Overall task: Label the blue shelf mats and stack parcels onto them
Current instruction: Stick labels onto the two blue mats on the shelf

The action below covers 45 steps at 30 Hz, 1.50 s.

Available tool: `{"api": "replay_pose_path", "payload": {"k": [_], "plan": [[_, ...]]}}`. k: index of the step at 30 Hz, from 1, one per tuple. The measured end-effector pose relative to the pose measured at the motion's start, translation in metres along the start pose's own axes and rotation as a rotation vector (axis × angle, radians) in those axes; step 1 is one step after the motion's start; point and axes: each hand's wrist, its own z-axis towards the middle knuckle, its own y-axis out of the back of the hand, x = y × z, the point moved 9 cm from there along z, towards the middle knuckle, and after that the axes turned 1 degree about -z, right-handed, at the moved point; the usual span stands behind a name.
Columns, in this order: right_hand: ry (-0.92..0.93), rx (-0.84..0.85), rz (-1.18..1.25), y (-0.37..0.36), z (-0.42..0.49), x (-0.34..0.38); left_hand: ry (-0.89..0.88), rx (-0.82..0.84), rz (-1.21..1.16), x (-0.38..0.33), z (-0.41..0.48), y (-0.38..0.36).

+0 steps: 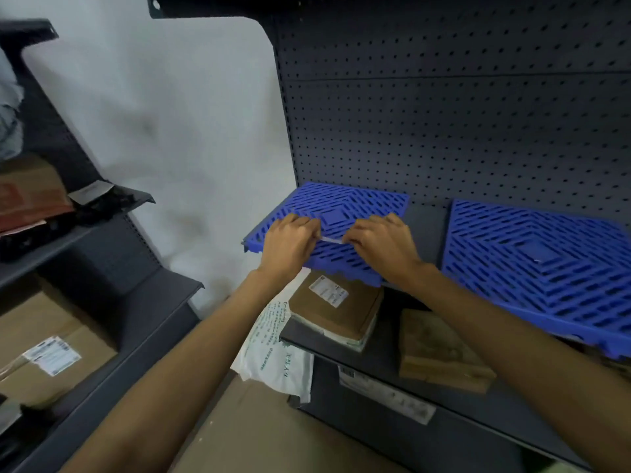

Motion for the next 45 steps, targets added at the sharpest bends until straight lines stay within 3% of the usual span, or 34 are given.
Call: {"api": "replay_pose_path", "payload": {"k": [18,29,36,45], "plan": [[-0.019,0.163,-0.025,-0.041,0.009,0.047,-0.031,0.119,0.005,0.058,-0.028,-0.033],[0.116,0.278,0.087,-0.035,-0.012,0.050,-0.074,0.208,0.091,0.049,-0.025,-0.035],[0.025,0.262,0.004,-0.008,-0.038,-0.017,-0.224,0.188,0.083,-0.026,0.029,-0.031],[-0.277,0.259,-0.079,0.054,-0.144,-0.173,-0.429,0.186,-0.031,-0.201,0.080,-0.055]]}}
